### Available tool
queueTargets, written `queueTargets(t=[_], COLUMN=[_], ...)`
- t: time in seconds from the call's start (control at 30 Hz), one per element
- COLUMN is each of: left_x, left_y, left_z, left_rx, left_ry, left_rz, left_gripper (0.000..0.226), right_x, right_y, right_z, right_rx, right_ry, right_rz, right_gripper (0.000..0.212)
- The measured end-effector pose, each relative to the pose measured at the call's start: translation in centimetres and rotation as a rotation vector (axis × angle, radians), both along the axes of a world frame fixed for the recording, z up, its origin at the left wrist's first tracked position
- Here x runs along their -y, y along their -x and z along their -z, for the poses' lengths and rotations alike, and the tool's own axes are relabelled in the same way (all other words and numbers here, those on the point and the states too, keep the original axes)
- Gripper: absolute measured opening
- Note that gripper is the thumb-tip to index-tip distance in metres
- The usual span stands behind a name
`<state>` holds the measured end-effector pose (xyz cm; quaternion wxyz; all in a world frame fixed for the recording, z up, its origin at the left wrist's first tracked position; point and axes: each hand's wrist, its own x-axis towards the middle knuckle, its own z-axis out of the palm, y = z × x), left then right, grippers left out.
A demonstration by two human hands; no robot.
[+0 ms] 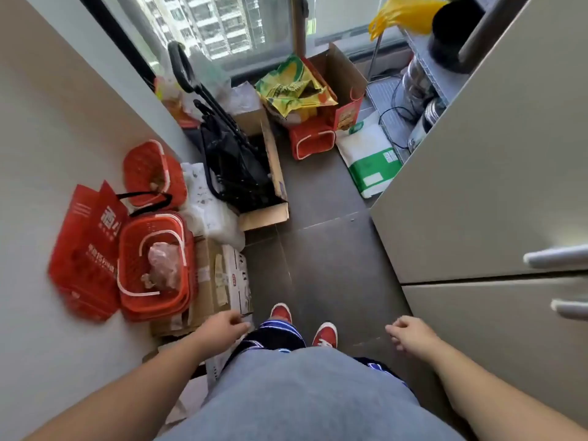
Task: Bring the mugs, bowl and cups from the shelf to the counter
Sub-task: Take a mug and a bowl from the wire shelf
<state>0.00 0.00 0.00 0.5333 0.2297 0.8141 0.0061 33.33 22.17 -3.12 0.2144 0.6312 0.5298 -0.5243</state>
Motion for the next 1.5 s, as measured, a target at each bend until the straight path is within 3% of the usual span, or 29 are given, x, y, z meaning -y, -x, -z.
queueTargets(t=[0.17, 0.47, 0.73, 1.0, 1.2, 1.37, 1.5], left_x=[0.2, -6.6, -24.0, -42.3, -52.6, -59.1, -64.6], left_y=[2.7, 12.9, 20.6, 21.7, 19.2, 17.9, 18.3], left_z=[0.2, 2.5, 0.3, -2.4, -7.5, -13.0, -18.6], left_rx=[-0.017, 0.011, -0.003, 0.008, 0.03, 0.077, 0.087], left_ry=[0.077, 0.145, 0.026, -0.168, -0.422, -0.661, -0.855], left_rz=[-0.13, -0.118, 0.144, 0.136, 0.163, 0.161, 0.18], left_gripper=[0.02, 0.017, 0.023, 0.025, 0.016, 0.014, 0.022], right_x=[-7.4, -16.8, -22.2, -27.8, -35.5, -42.9, -48.4], right_y=[7.2, 17.7, 17.3, 14.4, 22.0, 28.1, 31.5], right_z=[-1.3, -1.1, -3.4, -4.2, -8.5, -15.6, -21.1], right_rx=[-0.095, -0.096, -0.02, 0.038, -0.245, -0.462, -0.637], right_ry=[-0.087, -0.102, -0.126, -0.118, -0.225, -0.402, -0.579], right_rz=[-0.003, 0.021, 0.18, 0.339, 0.136, 0.104, 0.197], right_gripper=[0.016, 0.016, 0.016, 0.02, 0.009, 0.012, 0.005])
